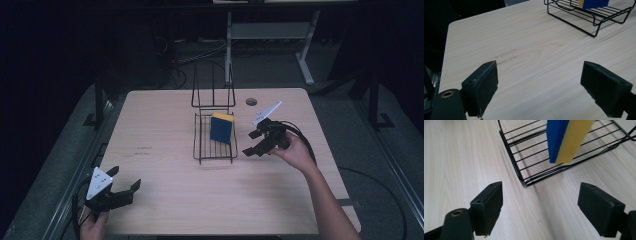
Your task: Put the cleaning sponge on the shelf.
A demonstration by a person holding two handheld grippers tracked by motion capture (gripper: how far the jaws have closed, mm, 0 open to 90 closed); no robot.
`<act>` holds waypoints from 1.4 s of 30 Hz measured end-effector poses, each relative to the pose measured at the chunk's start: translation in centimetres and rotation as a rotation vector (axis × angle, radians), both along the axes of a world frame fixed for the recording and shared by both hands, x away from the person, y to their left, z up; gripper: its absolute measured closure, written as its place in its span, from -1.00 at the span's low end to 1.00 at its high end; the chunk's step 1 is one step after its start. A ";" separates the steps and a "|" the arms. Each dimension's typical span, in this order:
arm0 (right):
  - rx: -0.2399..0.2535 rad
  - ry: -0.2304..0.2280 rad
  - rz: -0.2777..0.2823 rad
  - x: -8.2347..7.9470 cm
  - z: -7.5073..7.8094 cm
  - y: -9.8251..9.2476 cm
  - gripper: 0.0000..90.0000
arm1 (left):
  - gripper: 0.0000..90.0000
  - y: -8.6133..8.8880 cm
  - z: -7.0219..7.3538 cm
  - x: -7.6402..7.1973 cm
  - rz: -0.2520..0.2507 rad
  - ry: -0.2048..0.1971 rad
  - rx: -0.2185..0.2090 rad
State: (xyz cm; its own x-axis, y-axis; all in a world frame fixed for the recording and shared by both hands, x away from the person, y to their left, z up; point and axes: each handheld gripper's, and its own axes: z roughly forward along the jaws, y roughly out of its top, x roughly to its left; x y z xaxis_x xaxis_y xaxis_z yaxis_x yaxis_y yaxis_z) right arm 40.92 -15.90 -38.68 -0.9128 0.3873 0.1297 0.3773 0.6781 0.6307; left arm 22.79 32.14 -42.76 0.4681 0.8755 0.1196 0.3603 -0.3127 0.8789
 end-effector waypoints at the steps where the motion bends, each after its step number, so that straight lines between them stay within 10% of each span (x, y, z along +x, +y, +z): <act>1: 0.000 0.000 0.000 0.0 0.0 0.0 -0.54 | -0.69 0.0 0.0 0.0 0.001 -0.001 0.000; 42: -0.012 0.013 -0.032 -4.4 -3.2 -3.5 -0.56 | -0.69 -0.1 -0.1 0.0 0.006 0.007 0.004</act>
State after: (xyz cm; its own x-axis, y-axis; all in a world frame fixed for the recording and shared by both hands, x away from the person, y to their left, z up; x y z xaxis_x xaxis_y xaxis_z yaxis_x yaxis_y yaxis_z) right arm 36.57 -19.43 -41.87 -0.8983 0.4176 0.1365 0.4067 0.6729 0.6178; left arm 22.77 32.09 -42.89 0.4639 0.8777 0.1203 0.3683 -0.3145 0.8749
